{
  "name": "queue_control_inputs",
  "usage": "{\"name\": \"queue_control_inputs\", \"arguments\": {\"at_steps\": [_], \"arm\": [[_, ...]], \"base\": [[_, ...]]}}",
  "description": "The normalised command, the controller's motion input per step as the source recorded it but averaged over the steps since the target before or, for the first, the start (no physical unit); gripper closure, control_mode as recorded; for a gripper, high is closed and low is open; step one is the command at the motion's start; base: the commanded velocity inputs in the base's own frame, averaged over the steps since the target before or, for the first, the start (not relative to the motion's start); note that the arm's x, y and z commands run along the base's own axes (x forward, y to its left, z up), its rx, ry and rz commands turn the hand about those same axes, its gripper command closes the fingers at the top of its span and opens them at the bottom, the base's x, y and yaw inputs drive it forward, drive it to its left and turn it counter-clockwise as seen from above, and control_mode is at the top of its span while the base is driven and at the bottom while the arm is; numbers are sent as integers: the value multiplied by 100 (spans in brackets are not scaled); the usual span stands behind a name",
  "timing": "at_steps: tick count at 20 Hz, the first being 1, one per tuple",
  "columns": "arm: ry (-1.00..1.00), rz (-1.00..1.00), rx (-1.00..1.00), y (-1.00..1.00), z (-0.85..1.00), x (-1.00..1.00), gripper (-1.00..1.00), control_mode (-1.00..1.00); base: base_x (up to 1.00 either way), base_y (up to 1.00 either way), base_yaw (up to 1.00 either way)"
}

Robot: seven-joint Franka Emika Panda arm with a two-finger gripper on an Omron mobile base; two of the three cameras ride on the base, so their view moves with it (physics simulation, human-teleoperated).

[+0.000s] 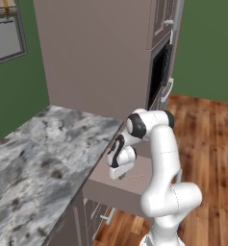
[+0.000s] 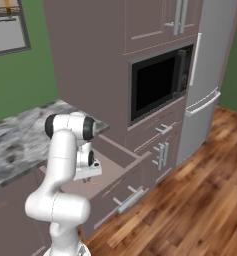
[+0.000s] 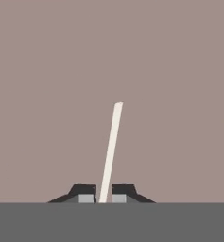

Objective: Take a straw from the drawer in front and place it inside the glass cup on the dining counter.

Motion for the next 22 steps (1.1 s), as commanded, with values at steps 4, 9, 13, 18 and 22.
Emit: {"name": "queue_control_inputs", "arguments": {"at_steps": [4, 9, 13, 18, 22], "arm": [[0, 0, 5, -36, 8, -22, 100, -100], [0, 0, 18, -24, 81, -24, 100, -100], [-1, 0, 22, -5, 100, -23, 100, -100], [-5, 0, 16, 0, 100, -38, 100, -100], [-7, -1, 9, 0, 100, -28, 100, -100]], "base": [[0, 0, 0], [0, 0, 0], [0, 0, 0], [0, 0, 0], [0, 0, 0]]}}
